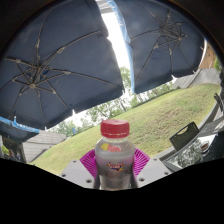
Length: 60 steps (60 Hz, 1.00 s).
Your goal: Pour water
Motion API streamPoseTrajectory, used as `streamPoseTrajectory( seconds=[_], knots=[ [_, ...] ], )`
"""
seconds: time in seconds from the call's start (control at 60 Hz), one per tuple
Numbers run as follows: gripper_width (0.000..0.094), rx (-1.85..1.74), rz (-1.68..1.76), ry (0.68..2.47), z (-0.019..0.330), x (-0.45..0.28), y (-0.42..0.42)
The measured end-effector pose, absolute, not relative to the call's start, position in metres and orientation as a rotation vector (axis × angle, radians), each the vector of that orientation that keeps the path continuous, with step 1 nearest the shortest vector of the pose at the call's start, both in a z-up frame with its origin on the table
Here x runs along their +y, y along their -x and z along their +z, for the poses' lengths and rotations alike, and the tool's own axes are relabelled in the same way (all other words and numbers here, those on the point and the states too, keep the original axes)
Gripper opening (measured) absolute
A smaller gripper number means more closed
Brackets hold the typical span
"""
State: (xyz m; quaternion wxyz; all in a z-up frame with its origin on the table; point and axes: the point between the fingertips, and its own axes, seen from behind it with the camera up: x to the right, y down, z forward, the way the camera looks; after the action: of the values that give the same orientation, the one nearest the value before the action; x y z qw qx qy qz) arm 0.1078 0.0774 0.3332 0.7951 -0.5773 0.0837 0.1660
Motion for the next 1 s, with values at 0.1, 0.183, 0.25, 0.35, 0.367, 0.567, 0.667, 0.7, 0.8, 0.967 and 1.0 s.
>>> streamPoseTrajectory(
  seconds=[0.1,0.183,0.25,0.35,0.367,0.567,0.667,0.7,0.8,0.967,1.0],
  knots=[
    [0.0407,0.064,0.057,1.313,0.273,0.095,-0.147],
    [0.0415,0.038,-0.041,1.428,0.220,0.110,-0.189],
    [0.0415,0.072,-0.032,1.518,0.173,0.123,-0.216],
    [0.0416,0.086,-0.040,1.617,0.126,0.132,-0.238],
    [0.0414,0.086,-0.046,1.630,0.119,0.133,-0.241],
    [0.0460,0.038,-0.055,1.662,0.102,0.128,-0.242],
    [0.0557,0.033,-0.077,1.701,0.097,0.131,-0.240],
    [0.0650,0.041,-0.088,1.746,0.090,0.129,-0.241],
    [0.0825,0.058,-0.086,1.825,0.087,0.111,-0.240],
    [0.0833,0.013,-0.122,1.801,0.117,0.045,-0.211],
    [0.0832,-0.009,-0.122,1.796,0.123,0.028,-0.199]
  ],
)
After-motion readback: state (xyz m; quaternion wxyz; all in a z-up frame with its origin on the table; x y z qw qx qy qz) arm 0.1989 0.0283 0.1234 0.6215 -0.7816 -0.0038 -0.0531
